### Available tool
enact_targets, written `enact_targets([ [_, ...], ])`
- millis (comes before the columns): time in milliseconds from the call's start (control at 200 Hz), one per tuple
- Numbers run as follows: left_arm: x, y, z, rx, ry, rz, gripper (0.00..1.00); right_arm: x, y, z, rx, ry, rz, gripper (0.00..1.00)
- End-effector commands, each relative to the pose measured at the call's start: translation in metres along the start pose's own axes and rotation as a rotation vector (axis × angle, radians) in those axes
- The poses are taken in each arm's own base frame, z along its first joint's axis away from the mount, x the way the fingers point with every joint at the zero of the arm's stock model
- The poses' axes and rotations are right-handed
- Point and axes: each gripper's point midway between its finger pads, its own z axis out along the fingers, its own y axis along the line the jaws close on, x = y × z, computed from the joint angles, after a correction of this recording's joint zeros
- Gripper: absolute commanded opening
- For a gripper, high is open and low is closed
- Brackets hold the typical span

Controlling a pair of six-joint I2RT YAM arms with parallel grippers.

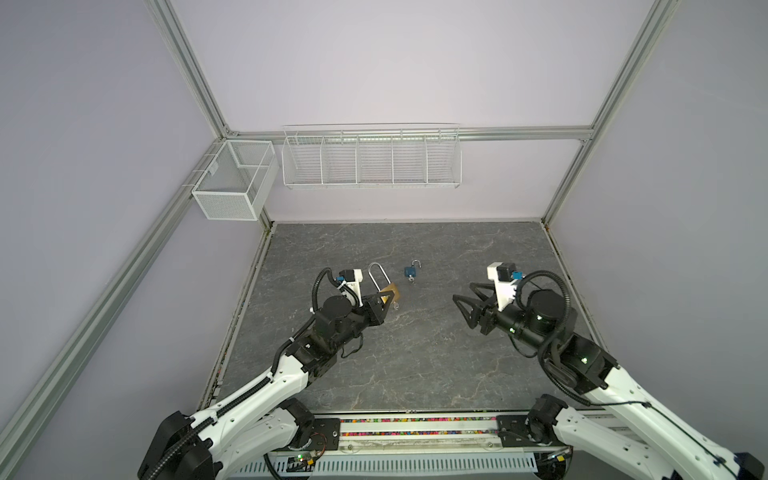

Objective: Unlock with the key

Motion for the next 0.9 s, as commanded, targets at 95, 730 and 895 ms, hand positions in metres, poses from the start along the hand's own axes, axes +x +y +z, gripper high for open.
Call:
enact_targets([
  [95,-0.005,-0.018,0.003,0.097,-0.076,-0.378,0.00,0.039,0.011,0.029,0.044,0.121,-0.135,0.64],
  [730,0.013,-0.080,0.012,0.387,0.068,-0.428,0.00,0.065,0.039,0.075,-0.044,0.169,-0.134,0.38],
  [895,0.014,-0.084,0.008,0.383,0.078,-0.408,0.00,0.060,0.033,0.078,-0.003,0.165,-0.141,0.38],
])
